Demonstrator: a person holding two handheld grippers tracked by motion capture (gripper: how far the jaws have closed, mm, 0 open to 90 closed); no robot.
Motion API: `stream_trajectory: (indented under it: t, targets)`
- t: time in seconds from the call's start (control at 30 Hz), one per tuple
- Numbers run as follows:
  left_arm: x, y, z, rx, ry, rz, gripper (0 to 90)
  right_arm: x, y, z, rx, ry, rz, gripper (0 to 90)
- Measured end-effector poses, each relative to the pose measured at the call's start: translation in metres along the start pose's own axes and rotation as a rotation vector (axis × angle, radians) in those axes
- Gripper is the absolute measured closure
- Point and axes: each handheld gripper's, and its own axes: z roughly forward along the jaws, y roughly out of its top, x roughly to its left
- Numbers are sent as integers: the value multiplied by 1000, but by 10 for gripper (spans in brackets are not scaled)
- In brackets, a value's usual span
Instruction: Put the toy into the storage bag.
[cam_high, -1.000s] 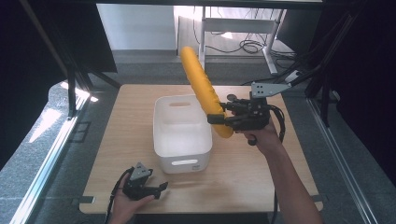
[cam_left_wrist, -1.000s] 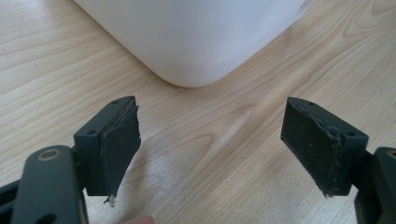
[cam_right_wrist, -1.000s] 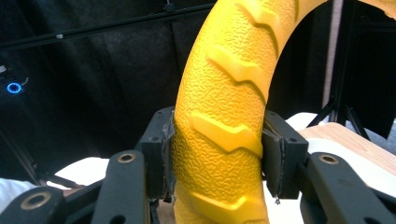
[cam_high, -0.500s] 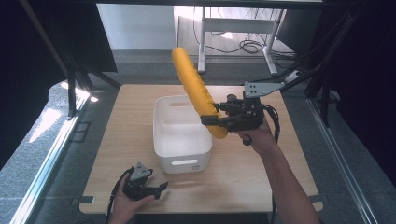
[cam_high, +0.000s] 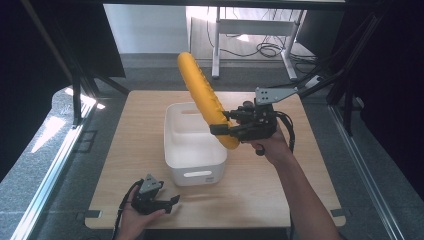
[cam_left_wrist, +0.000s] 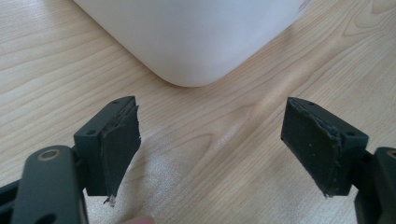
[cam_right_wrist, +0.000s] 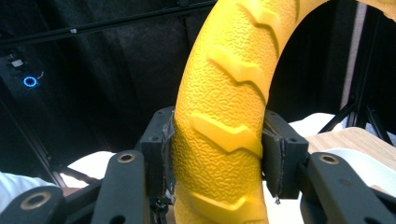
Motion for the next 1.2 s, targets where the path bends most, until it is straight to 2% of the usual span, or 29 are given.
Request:
stream_trajectory:
  t: [0.43, 0.73, 1.2]
  targets:
    - [0, 0, -1, -3, -2, 0, 197, 2, 2, 14, 11, 33, -9, 517]
    - [0, 0, 0, 1, -1, -1, 197, 1, -4, 25, 26, 63, 8, 517]
    - [0, -1, 1, 3, 2, -1, 197, -4, -14, 36, 52, 82, 35, 517]
